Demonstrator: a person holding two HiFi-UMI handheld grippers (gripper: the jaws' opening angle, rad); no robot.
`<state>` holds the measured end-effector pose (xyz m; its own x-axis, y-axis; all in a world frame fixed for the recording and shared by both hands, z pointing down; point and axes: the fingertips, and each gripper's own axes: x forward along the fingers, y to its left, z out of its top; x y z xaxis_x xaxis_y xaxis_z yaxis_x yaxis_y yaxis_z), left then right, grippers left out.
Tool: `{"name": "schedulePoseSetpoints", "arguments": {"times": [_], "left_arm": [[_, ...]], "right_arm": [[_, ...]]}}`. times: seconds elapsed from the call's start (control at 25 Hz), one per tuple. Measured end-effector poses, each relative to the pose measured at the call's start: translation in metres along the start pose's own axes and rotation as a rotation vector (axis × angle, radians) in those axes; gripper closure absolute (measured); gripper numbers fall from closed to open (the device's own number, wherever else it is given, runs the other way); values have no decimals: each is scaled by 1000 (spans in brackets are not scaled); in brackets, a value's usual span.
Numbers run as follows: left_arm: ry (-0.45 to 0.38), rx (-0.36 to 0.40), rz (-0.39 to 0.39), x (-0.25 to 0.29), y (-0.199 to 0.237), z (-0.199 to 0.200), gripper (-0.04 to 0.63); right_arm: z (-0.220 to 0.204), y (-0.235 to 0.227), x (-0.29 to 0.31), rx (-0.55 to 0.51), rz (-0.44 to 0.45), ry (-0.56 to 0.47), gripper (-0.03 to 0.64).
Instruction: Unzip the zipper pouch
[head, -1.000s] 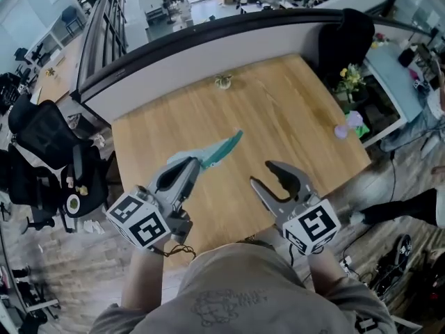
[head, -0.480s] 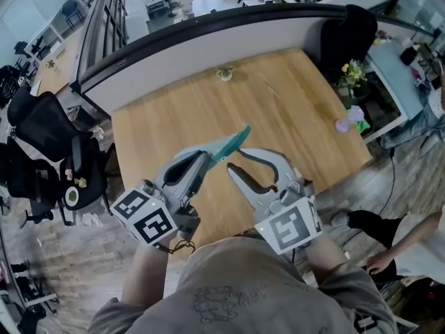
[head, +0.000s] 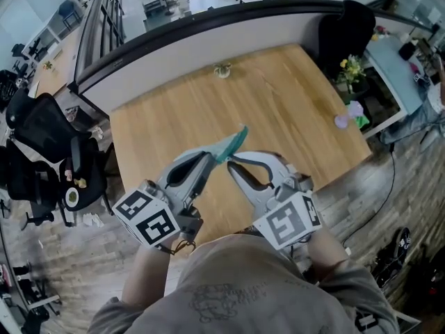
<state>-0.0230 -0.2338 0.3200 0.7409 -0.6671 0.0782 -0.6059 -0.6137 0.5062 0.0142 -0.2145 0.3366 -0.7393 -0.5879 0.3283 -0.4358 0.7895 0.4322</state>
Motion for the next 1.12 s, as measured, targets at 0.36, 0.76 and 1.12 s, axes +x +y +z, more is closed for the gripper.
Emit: {"name": "schedulePoseSetpoints", "arguments": {"times": [0.36,0.76,1.12], "left_arm": [[37,-7,-84,1,-12,-8,592],[28,-33,-127,-11,-14,-8,592],[18,-32,-153,-24,-12,0,592]], "right_arm": [[-19,-12,-5,43,-14,30,578],[-48,-35,-6,52,-72,120,589],[-77,-72,-7,86,-135,186,601]]}}
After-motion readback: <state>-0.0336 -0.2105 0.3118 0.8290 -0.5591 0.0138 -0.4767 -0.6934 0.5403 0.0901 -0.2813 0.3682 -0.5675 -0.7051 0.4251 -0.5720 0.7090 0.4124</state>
